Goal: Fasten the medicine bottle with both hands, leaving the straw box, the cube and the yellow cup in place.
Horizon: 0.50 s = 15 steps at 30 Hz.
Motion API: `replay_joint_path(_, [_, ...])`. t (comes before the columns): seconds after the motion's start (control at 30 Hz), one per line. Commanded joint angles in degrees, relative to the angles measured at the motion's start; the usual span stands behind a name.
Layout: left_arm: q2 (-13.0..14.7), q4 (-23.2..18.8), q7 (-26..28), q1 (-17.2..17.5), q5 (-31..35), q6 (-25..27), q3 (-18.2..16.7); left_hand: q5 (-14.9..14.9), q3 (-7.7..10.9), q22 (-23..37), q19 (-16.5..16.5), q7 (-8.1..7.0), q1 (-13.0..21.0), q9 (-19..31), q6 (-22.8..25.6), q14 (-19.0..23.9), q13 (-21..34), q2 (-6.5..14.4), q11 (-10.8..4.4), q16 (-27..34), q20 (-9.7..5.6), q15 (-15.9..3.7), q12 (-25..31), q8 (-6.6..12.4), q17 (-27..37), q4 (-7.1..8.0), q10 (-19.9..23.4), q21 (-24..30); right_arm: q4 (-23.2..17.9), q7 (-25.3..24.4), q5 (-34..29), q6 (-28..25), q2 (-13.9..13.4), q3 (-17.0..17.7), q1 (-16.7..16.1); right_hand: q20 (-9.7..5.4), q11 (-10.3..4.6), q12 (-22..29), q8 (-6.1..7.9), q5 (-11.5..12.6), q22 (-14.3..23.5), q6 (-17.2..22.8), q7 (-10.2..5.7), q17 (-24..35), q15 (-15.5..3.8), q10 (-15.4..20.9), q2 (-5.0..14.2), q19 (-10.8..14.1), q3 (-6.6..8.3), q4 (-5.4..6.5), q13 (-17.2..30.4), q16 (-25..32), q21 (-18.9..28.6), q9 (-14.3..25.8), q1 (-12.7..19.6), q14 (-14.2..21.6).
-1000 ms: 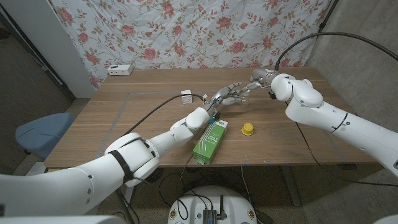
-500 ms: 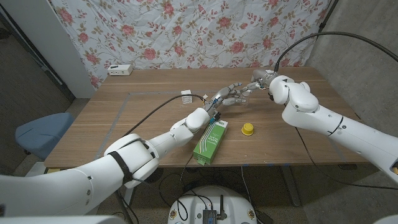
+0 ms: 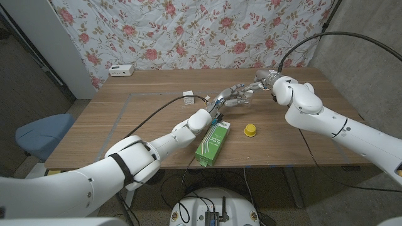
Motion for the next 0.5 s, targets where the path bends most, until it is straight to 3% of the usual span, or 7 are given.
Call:
replay_joint_path(0.03, [-0.1, -0.1, -0.2, 0.1, 0.0, 0.1, -0.1, 0.2, 0.48, 0.1, 0.6, -0.33, -0.7, 0.2, 0.0, 0.7, 0.1, 0.0, -0.36, 0.0, -7.81, -6.22, 0.4, 0.10, 0.1, 0.12, 0.3, 0.1, -1.5, 2.9, 1.2, 1.2, -1.9, 1.0, 0.1, 0.57, 0.24, -0.8, -1.62, 0.0, 0.1, -4.2, 0.85, 0.2, 0.61, -2.1, 0.05, -1.1, -0.12, -0.56, 0.2, -0.6, -0.3, 0.9, -0.3, -1.4])
replay_joint_path(0.2, [-0.2, 0.1, -0.2, 0.1, -0.1, -0.1, -0.1, 0.2, 0.52, 0.1, 0.6, -0.33, -0.8, 0.2, 0.0, 0.7, 0.1, 0.0, -0.28, 0.0, -7.77, -6.19, 0.4, 0.08, 0.1, 0.12, 0.2, 0.1, -2.2, 4.6, 4.3, 2.5, -3.0, 2.7, -0.1, 1.40, -0.23, -1.2, -3.45, 0.3, 0.1, -9.5, 1.04, 0.1, 1.43, -5.0, 0.21, -3.2, 0.27, -1.57, 0.4, -1.3, -0.5, 1.6, 0.5, -3.7])
replay_joint_path(0.5, [-0.2, -0.1, -0.5, 0.1, -0.1, 0.0, 0.0, 0.2, 0.63, 0.1, 0.6, -0.28, -0.9, 0.2, -0.1, 0.7, 0.1, 0.0, -0.45, 0.0, -7.68, -6.11, 0.4, 0.04, 0.1, 0.17, 0.2, 0.1, -3.0, 6.3, 8.0, 4.6, -4.6, 4.4, -0.1, 2.33, -0.31, -1.7, -4.69, 0.9, 0.0, -16.0, 0.79, 0.1, 2.79, -10.3, 0.58, -5.6, 1.65, -3.68, 0.6, -1.6, -0.5, 2.3, 3.5, -7.3])
